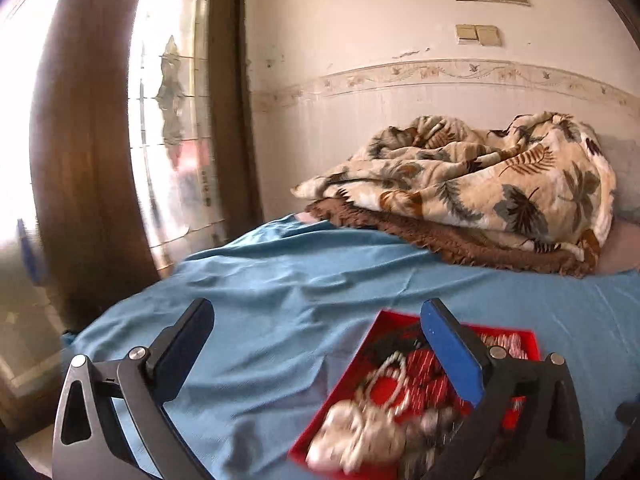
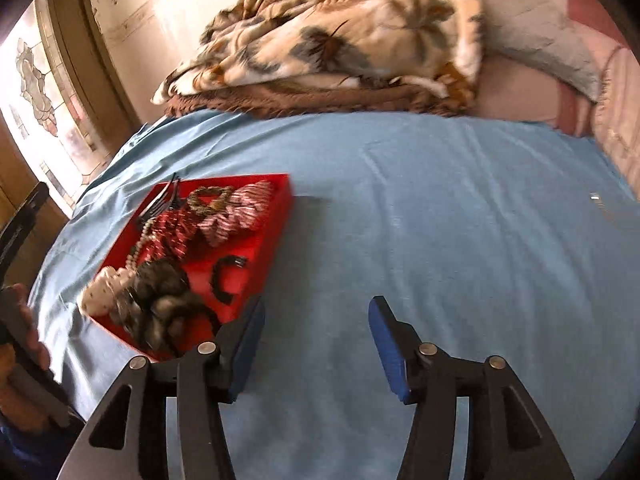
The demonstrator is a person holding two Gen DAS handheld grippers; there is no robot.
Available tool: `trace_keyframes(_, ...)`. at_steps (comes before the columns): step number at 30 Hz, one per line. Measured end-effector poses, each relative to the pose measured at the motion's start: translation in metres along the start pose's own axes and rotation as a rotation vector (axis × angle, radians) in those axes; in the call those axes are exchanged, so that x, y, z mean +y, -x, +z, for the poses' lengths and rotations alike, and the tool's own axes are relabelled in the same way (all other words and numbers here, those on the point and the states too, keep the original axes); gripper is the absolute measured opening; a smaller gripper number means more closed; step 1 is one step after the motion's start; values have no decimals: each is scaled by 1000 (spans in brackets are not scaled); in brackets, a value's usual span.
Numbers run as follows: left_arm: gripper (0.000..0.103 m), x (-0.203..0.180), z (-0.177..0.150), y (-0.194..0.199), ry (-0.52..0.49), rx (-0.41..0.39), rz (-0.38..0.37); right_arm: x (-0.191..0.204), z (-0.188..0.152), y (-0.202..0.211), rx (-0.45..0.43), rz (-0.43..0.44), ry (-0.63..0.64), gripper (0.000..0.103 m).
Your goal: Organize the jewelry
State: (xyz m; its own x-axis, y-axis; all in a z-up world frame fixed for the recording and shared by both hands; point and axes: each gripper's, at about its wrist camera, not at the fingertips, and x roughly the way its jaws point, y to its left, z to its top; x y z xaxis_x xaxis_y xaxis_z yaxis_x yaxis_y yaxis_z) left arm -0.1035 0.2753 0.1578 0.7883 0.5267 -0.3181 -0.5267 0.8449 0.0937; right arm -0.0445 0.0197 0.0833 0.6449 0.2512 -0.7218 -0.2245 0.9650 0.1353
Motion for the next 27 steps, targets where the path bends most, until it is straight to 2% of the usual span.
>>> trace_keyframes(3, 103, -1, -8, 30, 3, -7, 23, -3, -12, 19, -55, -26, 34, 66)
trace_keyframes(6, 103, -3, -9, 58, -11, -26, -20, -2, -21, 32, -90, -19, 69, 68)
trace_keyframes(11, 103, -15, -5, 90, -46, 11, -95, 3, -36, 54, -141, 13, 105, 75)
trace_keyframes(16, 103, -29, -12, 103, -40, 92, -168, -7, -46, 69, -173, 27, 98, 77)
trace_keyframes(23, 103, -53, -16, 121, -106, 99, -185, -32, -44, 94, -207, 69, 81, 77)
trace_keyframes(27, 103, -63, -16, 129, -126, 110, -203, -44, -34, 113, -231, 33, 148, 79)
